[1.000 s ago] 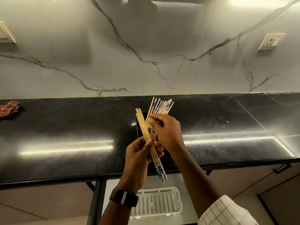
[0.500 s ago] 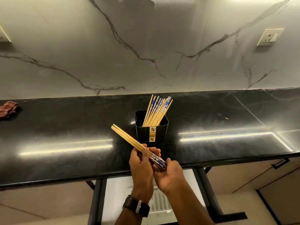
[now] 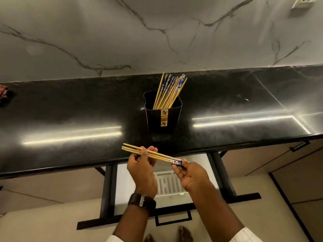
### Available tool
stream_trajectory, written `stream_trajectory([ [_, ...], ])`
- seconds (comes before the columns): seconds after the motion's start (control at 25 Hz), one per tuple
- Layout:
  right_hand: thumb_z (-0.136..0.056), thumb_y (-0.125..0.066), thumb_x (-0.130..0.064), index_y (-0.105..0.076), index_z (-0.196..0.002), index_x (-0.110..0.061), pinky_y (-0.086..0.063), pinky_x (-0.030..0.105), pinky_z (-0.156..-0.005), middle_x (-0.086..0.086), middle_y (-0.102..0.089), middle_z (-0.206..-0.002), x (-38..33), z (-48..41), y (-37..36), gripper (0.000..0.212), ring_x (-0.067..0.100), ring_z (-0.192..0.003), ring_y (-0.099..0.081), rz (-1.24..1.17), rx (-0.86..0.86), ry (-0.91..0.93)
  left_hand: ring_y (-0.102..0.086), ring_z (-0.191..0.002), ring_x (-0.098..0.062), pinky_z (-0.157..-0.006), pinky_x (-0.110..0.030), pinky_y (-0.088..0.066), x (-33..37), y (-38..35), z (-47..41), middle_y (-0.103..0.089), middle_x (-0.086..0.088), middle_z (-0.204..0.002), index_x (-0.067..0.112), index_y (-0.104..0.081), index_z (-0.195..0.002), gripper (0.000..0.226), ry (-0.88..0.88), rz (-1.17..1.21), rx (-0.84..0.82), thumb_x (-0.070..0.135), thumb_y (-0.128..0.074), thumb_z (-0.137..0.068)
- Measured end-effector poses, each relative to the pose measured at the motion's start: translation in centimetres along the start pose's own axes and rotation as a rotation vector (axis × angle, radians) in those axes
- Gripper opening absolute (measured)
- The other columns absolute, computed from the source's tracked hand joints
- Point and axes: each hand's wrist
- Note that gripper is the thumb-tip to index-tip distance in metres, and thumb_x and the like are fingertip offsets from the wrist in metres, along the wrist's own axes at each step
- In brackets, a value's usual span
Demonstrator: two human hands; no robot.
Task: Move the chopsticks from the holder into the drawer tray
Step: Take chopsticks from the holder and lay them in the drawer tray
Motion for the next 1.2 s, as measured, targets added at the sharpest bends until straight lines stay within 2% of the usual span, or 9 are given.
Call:
stream_trajectory([
  [0.08,-0.102,-0.055,0.004,-0.059,-0.106,0.012,-0.056,0.048,-0.085,0.037,-0.064,-0.123,-0.7,-1.1,1.6,0.011,0.043,-0.096,-0.070,0.066,0.041,0.003,-0.079,-0.095,-0.032,-0.082,-0.045,-0.065,0.7,2.0,-1.2,-0.078,-0.019,-0.107,0.000,-0.059,-0.130,0.030,-0.060,0.043,0.039,0.015,-0.060,-0.104],
  [0.24,-0.102,-0.054,0.004,-0.055,-0.130,0.014,-0.056,0.048,-0.089,0.034,-0.064,-0.127,0.0,-3.0,3.4,0.029,0.045,-0.119,-0.064,0.062,0.066,-0.034,-0.077,-0.094,-0.032,-0.082,-0.043,-0.064,0.1,4.6,-2.0,-0.076,-0.019,-0.106,0.000,-0.065,-0.123,0.024,-0.054,0.027,0.073,0.010,-0.062,-0.102],
  [0.4,-0.102,-0.053,0.006,-0.057,-0.132,0.014,-0.049,0.050,-0.107,0.029,-0.064,-0.130,2.6,-4.9,3.6,0.031,0.040,-0.126,-0.062,-0.040,0.052,-0.062,-0.071,-0.091,-0.033,-0.088,-0.045,-0.062,-2.9,6.2,-2.4,-0.070,-0.024,-0.107,-0.005,-0.067,-0.115,0.017,0.098,0.022,0.296,0.000,-0.059,-0.101],
  [0.56,-0.101,-0.055,0.007,-0.057,-0.132,0.014,-0.055,0.044,-0.091,0.030,-0.065,-0.132,3.9,-7.3,3.8,0.032,0.039,-0.122,-0.065,0.002,0.143,-0.063,-0.067,-0.081,-0.024,-0.103,-0.047,-0.055,-5.0,7.2,-3.0,-0.066,-0.019,-0.106,0.004,-0.063,-0.099,0.007,0.400,0.082,0.395,0.004,-0.058,-0.103],
  [0.72,-0.105,-0.047,0.006,-0.062,-0.116,0.013,-0.055,0.046,-0.090,0.026,-0.066,-0.132,4.1,-10.1,3.9,0.020,0.035,-0.116,-0.068,-0.034,0.254,-0.104,-0.067,-0.093,-0.024,-0.104,-0.047,-0.052,-7.2,6.6,-3.1,-0.068,-0.014,-0.105,0.006,-0.061,-0.119,0.015,0.564,0.053,0.460,0.007,-0.057,-0.105],
  [0.84,-0.106,-0.041,0.005,-0.054,-0.138,0.007,-0.056,0.049,-0.096,0.027,-0.064,-0.134,4.0,-12.2,4.0,0.034,0.034,-0.108,-0.068,0.023,0.321,-0.109,-0.063,-0.081,-0.020,-0.108,-0.047,-0.050,-8.3,6.1,-4.2,-0.067,-0.013,-0.109,0.004,-0.059,-0.133,0.028,0.605,0.057,0.508,0.003,-0.051,-0.106],
  [0.96,-0.107,-0.042,0.002,-0.055,-0.143,-0.001,-0.058,0.052,-0.093,0.023,-0.066,-0.130,3.8,-13.7,3.7,0.039,0.032,-0.097,-0.067,0.067,0.385,-0.121,-0.067,-0.095,-0.025,-0.105,-0.052,-0.052,-8.9,5.8,-5.6,-0.066,-0.016,-0.131,0.002,-0.054,-0.145,0.038,0.609,0.072,0.552,0.005,-0.048,-0.107],
  [1.08,-0.107,-0.048,-0.004,-0.063,-0.131,0.006,-0.060,0.050,-0.089,0.021,-0.069,-0.115,3.8,-14.7,3.3,0.030,0.031,-0.086,-0.066,0.100,0.415,-0.153,-0.068,-0.116,-0.035,-0.097,-0.059,-0.055,-9.1,5.1,-6.6,-0.067,-0.017,-0.133,0.003,-0.058,-0.139,0.037,0.569,0.076,0.579,0.015,-0.061,-0.103],
  [1.2,-0.100,-0.062,-0.005,-0.061,-0.129,0.000,-0.062,0.046,-0.085,0.024,-0.069,-0.121,3.9,-15.2,2.7,0.029,0.035,-0.101,-0.071,0.202,0.388,-0.160,-0.070,-0.108,-0.039,-0.090,-0.062,-0.058,-9.4,4.5,-7.3,-0.070,-0.020,-0.120,0.004,-0.061,-0.129,0.034,0.531,0.014,0.615,0.012,-0.068,-0.097],
])
Point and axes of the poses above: each hand's wrist, its own z-axis away from the middle knuckle, its own y-axis out of the back of the hand, x = y × z
